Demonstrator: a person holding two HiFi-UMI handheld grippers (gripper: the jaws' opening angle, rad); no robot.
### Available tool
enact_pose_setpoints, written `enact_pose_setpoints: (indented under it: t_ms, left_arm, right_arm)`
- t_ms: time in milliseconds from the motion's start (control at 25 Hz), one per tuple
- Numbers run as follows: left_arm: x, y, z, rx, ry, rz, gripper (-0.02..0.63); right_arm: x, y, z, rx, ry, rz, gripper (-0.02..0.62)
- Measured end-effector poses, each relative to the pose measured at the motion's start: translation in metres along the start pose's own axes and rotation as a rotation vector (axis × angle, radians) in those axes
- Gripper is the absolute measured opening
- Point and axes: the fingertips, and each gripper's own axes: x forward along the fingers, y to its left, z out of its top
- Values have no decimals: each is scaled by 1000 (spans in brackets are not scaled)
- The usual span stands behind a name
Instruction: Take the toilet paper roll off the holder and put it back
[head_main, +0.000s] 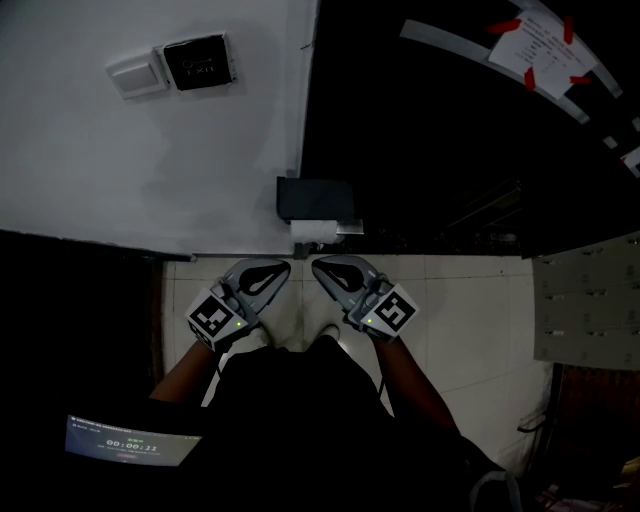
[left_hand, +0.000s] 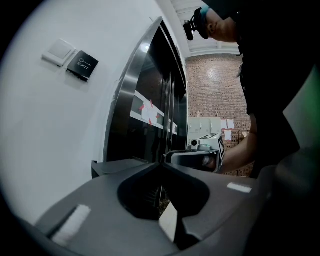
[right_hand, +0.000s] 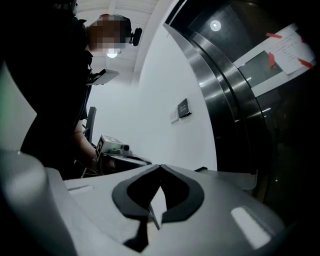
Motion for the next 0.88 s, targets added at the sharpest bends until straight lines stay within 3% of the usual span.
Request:
enact_pose_setpoints:
  t_ms: [880]
  left_arm:
    - [4, -8, -5, 18, -1, -22, 5]
  right_arm:
    - [0, 9, 1, -6, 25, 14, 0]
